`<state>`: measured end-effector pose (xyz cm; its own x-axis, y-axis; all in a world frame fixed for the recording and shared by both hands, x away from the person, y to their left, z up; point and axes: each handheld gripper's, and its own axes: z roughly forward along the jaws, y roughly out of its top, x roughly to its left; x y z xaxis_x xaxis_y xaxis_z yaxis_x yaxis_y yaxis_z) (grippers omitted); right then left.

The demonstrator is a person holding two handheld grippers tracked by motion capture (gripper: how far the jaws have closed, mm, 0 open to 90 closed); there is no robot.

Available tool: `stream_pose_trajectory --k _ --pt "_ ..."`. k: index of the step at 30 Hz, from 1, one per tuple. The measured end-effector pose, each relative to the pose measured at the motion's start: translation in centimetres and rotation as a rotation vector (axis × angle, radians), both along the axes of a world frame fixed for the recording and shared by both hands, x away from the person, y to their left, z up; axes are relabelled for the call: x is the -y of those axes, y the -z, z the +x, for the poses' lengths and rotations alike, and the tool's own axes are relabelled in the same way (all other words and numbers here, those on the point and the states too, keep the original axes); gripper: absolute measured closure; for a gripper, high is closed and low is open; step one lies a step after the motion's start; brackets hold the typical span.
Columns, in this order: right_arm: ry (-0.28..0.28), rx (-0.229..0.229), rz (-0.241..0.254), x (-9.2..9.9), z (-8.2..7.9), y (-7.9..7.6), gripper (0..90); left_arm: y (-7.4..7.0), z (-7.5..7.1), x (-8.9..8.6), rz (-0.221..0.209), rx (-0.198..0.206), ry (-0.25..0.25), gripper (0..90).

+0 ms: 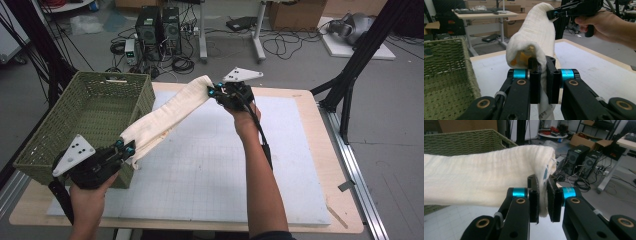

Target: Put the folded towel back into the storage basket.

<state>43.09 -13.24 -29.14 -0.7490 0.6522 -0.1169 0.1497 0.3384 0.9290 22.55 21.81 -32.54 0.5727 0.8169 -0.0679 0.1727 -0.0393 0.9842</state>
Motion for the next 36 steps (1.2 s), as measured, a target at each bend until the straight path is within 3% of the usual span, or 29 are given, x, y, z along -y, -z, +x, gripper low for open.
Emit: stream_pose_trajectory --k 5,18,26,31,34,36 --pt "-0.015 0.002 -0.029 -1.7 0.5 0.0 82.1 -0.2 -0.4 -0.9 0.024 0.009 -0.034 83.7" --pt "-0.042 0.025 0.0 -5.7 1.7 -0.4 82.0 0.0 -1.2 -3.0 0.05 0.017 -0.106 83.7" --pt "-0.075 0.036 -0.013 -9.5 2.9 -0.9 82.0 -0.1 -1.5 -5.1 0.032 0.02 -0.155 83.7" --pt "-0.096 0.05 -0.01 -11.9 3.4 -1.6 82.0 -0.2 -1.9 -6.4 0.038 0.052 -0.187 83.7" --pt "-0.109 0.052 -0.026 -13.3 3.8 -1.9 81.9 -0.3 -2.0 -7.4 0.031 0.051 -0.202 83.7" --pt "-0.118 0.058 -0.037 -15.1 4.2 -2.1 82.0 -0.4 -2.1 -8.0 0.027 0.053 -0.217 83.7"
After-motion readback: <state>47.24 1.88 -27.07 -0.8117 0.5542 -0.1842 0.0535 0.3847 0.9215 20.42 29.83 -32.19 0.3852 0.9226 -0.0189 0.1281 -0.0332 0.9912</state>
